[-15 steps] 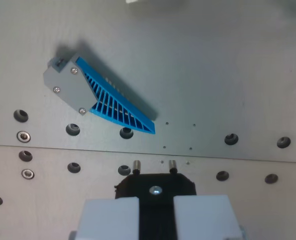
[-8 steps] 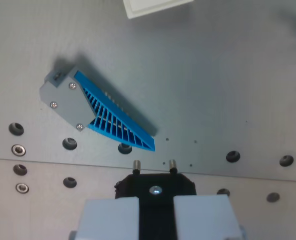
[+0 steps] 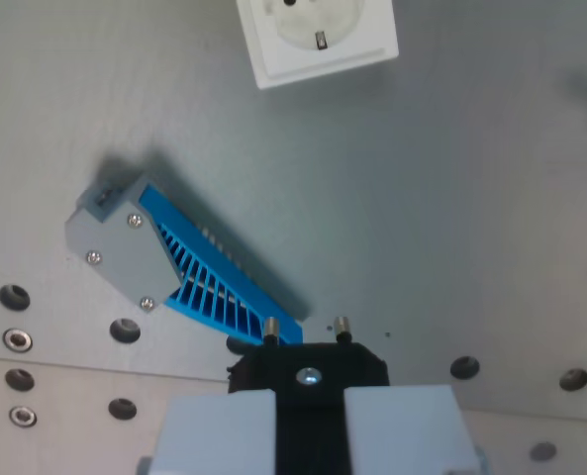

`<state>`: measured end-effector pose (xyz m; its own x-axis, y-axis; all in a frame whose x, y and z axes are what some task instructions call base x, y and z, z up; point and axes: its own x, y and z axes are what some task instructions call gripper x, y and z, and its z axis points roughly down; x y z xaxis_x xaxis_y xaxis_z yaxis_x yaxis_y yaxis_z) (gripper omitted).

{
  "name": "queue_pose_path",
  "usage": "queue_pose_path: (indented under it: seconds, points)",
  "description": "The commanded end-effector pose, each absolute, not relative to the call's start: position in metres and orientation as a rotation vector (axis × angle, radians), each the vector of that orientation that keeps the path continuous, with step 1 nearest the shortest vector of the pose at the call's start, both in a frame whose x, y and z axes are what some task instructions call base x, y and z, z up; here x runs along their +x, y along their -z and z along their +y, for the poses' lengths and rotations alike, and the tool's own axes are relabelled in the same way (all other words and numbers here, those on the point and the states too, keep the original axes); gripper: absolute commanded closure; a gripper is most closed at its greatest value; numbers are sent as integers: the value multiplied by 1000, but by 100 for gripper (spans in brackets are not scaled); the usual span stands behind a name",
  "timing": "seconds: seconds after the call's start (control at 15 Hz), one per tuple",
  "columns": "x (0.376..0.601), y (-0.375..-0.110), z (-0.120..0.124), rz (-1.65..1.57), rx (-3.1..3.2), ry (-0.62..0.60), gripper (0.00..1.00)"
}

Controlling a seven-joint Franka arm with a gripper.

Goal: Move above the white socket

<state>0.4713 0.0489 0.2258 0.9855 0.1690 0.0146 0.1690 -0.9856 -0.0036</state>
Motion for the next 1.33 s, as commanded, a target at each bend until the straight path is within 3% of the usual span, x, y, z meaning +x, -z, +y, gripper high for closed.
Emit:
queue_pose_path:
  seconds: [0.07,1.33]
  points:
    - [486,-215,48,-388,-3098,-13,100]
    - [528,-138,49,-523,-3062,22,100]
